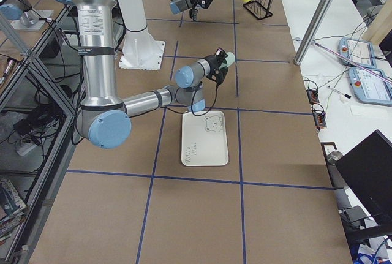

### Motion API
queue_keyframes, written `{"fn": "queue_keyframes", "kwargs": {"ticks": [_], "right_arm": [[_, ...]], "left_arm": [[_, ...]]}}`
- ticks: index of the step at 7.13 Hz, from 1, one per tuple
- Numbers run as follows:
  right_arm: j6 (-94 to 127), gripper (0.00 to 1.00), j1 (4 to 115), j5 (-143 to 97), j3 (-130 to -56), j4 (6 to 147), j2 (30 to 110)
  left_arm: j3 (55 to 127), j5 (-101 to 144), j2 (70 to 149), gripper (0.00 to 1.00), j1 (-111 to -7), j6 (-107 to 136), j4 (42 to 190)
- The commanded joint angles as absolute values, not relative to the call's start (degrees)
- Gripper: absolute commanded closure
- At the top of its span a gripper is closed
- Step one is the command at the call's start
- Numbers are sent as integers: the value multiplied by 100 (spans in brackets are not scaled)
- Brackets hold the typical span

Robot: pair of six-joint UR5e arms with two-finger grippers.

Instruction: Left arm grabs green cup and hands to right arm on tray

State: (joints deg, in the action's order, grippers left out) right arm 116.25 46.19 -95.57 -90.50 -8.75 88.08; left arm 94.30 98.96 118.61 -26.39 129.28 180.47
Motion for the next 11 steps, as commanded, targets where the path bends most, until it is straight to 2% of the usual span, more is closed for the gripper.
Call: {"fn": "queue_keyframes", "kwargs": {"ticks": [1,3,6,8,9,11], "right_arm": [[9985,100,5767,-11422,-8657,290,8746],[8567,100,6659,-12923,-8675,1427,8832],[5882,100,6741,-13638,-8710,2894,9412],[4480,100,6759,-13824,-8954,3792,9658],[3926,100,6776,-13825,-9348,4623,9659],[2451,100,6759,-13276,-10707,7229,9633]], "left_arm": [[9492,9932,11856,0,-2768,11880,16627],[9780,10080,11865,0,-2987,10676,14837],[10711,10283,11891,0,-3383,9215,11779],[11230,10275,11892,0,-3602,8308,10490],[11250,10283,11874,0,-3743,8027,10355],[11389,10292,11856,0,-3980,7334,9760]]}}
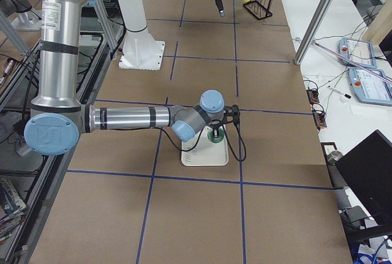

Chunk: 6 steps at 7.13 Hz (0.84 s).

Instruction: Left arm grabs green cup and hands to right arm on tray

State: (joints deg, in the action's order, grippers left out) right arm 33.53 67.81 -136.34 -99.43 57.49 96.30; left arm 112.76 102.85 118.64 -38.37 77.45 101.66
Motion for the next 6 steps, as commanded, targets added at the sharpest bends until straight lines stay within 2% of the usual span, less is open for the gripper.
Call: {"fn": "queue_keyframes", "kwargs": {"ticks": [1,3,4,6], "right_arm": [[2356,100,6367,-12767,-11053,8130,9607],[2373,100,5942,-12287,-11118,8639,9492],[2425,100,5524,-12217,-11101,8640,9440],[2565,99,5458,-12217,-11092,8850,9229]], "left_arm": [[11730,10292,11743,0,-4129,6773,9121],[12268,10292,11366,0,-4218,6136,8535],[12278,10292,11329,0,-4219,6135,8525],[12287,10292,11320,0,-4210,6152,8525]]}}
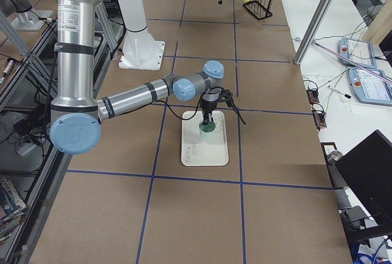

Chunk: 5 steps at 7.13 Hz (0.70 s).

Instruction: Left arm grabs green cup and hands to right arm on tray

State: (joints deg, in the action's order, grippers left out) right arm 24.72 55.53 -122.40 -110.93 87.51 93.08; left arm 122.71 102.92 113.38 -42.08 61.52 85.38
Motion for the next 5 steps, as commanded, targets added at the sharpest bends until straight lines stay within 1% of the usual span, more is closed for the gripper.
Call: {"fn": "queue_keyframes", "kwargs": {"ticks": [1,4,5], "right_arm": [[2584,98,5458,-12225,-11066,8833,9229],[2584,97,5230,-12147,-10706,8789,9027],[2584,97,5195,-12146,-10696,8789,9026]], "left_arm": [[12287,10301,11329,0,-4201,6196,8525],[12287,10301,11329,0,-4184,6205,8525],[12287,10301,11329,0,-4184,6214,8525]]}}
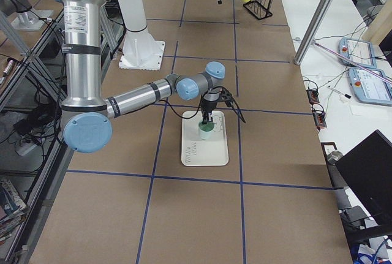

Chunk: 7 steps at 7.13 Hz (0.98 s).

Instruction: Left arm grabs green cup and hands to right arm on tray

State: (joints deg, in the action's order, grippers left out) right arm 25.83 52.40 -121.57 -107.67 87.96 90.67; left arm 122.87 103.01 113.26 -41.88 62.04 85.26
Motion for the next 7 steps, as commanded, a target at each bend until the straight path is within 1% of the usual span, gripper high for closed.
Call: {"fn": "queue_keyframes", "kwargs": {"ticks": [1,2,3,4,5,7], "right_arm": [[2584,96,5194,-12086,-10688,8789,9026],[2584,56,5168,-12033,-10679,8798,8974],[2584,9,5168,-12015,-10670,8798,8956],[2575,0,5177,-12006,-10705,8789,8965],[2558,0,5203,-12006,-10792,8789,8956],[2514,0,5823,-12076,-11702,9234,9044]], "left_arm": [[12287,10301,11329,0,-4175,6214,8525],[12287,10301,11329,0,-4175,6214,8525],[12287,10301,11329,0,-4175,6214,8525],[12287,10301,11338,0,-4166,6214,8525],[12287,10301,11347,0,-4175,6214,8534],[12305,10301,11329,0,-4201,6135,8525]]}}
